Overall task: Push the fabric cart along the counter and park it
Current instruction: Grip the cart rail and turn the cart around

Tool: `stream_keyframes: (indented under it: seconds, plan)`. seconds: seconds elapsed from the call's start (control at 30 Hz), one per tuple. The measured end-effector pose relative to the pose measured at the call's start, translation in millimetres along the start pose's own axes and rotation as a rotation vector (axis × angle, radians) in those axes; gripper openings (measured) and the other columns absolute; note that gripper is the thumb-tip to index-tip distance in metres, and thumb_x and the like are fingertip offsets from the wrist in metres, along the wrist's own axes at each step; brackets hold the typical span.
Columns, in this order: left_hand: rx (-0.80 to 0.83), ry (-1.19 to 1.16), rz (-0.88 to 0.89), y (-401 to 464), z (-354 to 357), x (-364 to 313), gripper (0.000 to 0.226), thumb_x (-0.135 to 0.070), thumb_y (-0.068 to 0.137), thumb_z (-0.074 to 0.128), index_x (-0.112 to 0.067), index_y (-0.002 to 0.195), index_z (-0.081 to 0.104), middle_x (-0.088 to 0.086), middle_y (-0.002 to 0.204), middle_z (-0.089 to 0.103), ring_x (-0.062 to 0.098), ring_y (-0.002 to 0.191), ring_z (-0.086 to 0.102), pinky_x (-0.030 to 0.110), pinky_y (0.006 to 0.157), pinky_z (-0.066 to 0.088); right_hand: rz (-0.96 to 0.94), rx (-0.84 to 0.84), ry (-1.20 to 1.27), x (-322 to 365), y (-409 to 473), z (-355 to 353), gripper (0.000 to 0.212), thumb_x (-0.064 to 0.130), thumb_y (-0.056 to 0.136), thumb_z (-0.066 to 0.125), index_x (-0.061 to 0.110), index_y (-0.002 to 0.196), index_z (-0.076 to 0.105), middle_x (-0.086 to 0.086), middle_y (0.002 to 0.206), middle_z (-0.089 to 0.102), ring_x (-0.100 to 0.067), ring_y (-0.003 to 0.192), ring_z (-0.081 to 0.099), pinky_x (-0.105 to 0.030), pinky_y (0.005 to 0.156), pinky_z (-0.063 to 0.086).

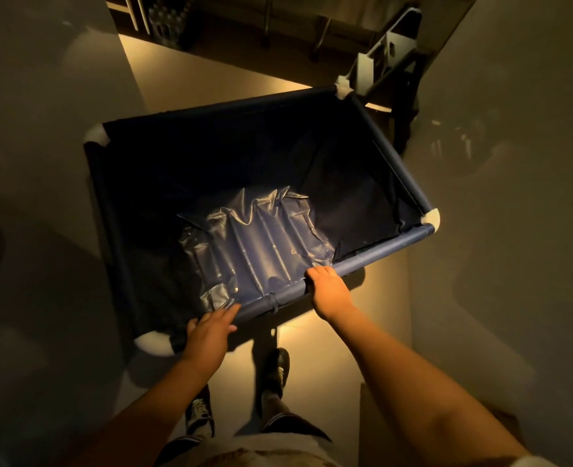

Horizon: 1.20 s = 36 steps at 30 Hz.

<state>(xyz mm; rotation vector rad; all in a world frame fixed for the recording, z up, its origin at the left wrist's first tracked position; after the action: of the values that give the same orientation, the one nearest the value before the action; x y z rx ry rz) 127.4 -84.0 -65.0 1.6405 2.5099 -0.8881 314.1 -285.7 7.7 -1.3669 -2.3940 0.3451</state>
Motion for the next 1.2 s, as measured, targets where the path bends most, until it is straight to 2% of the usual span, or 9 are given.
stream_keyframes:
  seconds: [0.3,0.5,0.67,0.83,0.93,1.07,1.2]
  plan:
    - [0.006,-0.002,0.021,37.9,6.1,-73.6,0.053,-0.035,0.105,0.044,-0.041,0.155,0.028,-0.005,0.141,0.055,0.021,0.129,0.051,0.043,0.111,0.032,0.033,-0.005,0.016,-75.4,14.4,-23.8,0.050,-0.005,0.086,0.066,0.015,0.131,0.057,-0.006,0.136,0.057,-0.027,0.131,0.049,-0.040,0.113,0.044]
    - [0.030,0.039,0.058,58.1,4.3,-117.1,0.053,-0.043,0.105,0.038,-0.038,0.156,0.026,-0.001,0.140,0.054,0.024,0.127,0.053,0.042,0.107,0.039,0.043,-0.070,0.107,-127.6,17.9,-36.0,0.026,0.005,0.102,0.051,0.008,0.125,0.062,-0.011,0.130,0.060,-0.029,0.125,0.052,-0.042,0.108,0.044]
    - [0.041,0.107,0.064,62.3,8.1,-133.0,0.055,-0.042,0.106,0.037,-0.041,0.158,0.020,0.001,0.133,0.058,0.026,0.119,0.056,0.042,0.101,0.044,0.065,-0.094,0.134,-159.3,20.8,-43.0,0.029,0.006,0.102,0.051,0.007,0.129,0.064,-0.011,0.132,0.062,-0.028,0.127,0.052,-0.040,0.110,0.041]
    - [0.038,0.132,0.077,65.3,8.0,-146.1,0.053,-0.039,0.106,0.039,-0.032,0.156,0.027,0.005,0.125,0.060,0.028,0.112,0.058,0.042,0.098,0.046,0.110,-0.061,0.098,-185.5,25.5,-49.6,0.036,0.001,0.092,0.057,0.009,0.126,0.065,-0.011,0.129,0.064,-0.028,0.125,0.053,-0.040,0.106,0.041]
    - [0.032,0.100,0.098,67.8,6.9,-158.2,0.052,-0.036,0.106,0.039,-0.030,0.156,0.027,0.005,0.125,0.059,0.027,0.110,0.058,0.041,0.098,0.046,0.136,-0.050,0.051,-195.0,27.4,-51.9,0.046,0.001,0.085,0.066,0.015,0.129,0.063,-0.006,0.134,0.061,-0.026,0.131,0.049,-0.037,0.109,0.039]
    - [0.077,0.064,0.170,74.1,4.5,-161.0,0.053,-0.036,0.105,0.040,-0.032,0.156,0.024,0.003,0.127,0.059,0.024,0.109,0.058,0.041,0.097,0.049,0.155,-0.023,0.034,-206.4,30.1,-52.3,0.049,0.002,0.087,0.066,0.017,0.134,0.061,-0.004,0.142,0.058,-0.027,0.142,0.042,-0.038,0.117,0.034]
    - [0.145,0.169,0.261,83.7,-1.6,-143.8,0.059,-0.046,0.102,0.043,-0.033,0.156,0.024,-0.001,0.134,0.055,0.022,0.117,0.054,0.040,0.102,0.044,0.200,-0.049,0.191,-212.3,26.9,-47.1,0.052,-0.007,0.092,0.056,0.010,0.140,0.060,-0.008,0.150,0.055,-0.029,0.156,0.029,-0.040,0.128,0.022]
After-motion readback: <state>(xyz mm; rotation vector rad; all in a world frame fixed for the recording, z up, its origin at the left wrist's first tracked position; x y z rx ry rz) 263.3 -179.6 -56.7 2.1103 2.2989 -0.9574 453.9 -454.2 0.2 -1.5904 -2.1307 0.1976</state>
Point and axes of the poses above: each hand's wrist, its own y-axis towards the middle knuckle, its own z-axis out of the palm, x = y × z, the point moved 5 cm from there along y, towards the middle knuckle
